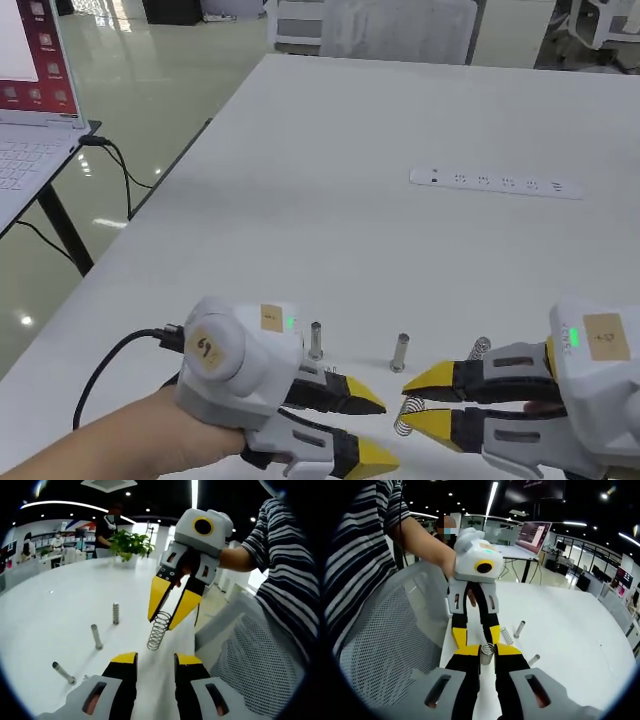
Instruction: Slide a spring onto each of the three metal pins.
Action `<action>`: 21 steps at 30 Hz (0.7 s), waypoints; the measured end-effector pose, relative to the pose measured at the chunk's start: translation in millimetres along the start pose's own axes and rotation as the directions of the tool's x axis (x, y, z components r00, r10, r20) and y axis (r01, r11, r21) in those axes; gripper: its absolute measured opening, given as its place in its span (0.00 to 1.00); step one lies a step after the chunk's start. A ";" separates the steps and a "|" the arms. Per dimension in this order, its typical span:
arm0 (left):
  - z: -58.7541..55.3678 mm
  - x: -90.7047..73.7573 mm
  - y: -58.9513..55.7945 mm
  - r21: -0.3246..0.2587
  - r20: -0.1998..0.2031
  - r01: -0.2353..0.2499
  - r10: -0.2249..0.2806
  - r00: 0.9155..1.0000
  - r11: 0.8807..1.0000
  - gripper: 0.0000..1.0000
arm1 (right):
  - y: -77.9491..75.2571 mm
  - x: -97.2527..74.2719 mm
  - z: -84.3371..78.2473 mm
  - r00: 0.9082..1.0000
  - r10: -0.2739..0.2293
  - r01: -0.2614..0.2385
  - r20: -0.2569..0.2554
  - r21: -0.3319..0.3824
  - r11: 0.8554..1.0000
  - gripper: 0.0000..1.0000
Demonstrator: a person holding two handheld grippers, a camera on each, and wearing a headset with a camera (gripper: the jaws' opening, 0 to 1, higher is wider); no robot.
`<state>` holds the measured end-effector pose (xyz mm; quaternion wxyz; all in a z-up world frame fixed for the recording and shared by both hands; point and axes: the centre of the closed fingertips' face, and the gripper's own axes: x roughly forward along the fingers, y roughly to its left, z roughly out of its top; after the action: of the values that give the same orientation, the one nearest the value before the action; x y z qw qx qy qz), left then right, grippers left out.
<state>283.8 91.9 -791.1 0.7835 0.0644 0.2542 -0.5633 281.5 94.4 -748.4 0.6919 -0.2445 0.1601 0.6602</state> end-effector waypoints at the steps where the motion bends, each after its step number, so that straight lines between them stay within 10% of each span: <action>1: -1.6 -1.8 1.4 -0.003 -0.003 -0.008 0.007 1.000 1.000 0.28 | -1.1 -0.1 -0.5 1.000 -0.004 0.004 -0.001 0.000 1.000 0.07; 21: -19.9 -54.3 37.4 -0.089 0.013 -0.185 0.187 0.982 0.979 0.57 | -20.3 -1.6 -6.7 0.996 -0.091 0.092 -0.020 0.022 0.996 0.07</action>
<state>298.8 159.2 -789.6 0.8375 0.0478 0.2631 -0.4765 302.1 89.2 -750.5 0.7226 -0.2500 0.1630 0.6236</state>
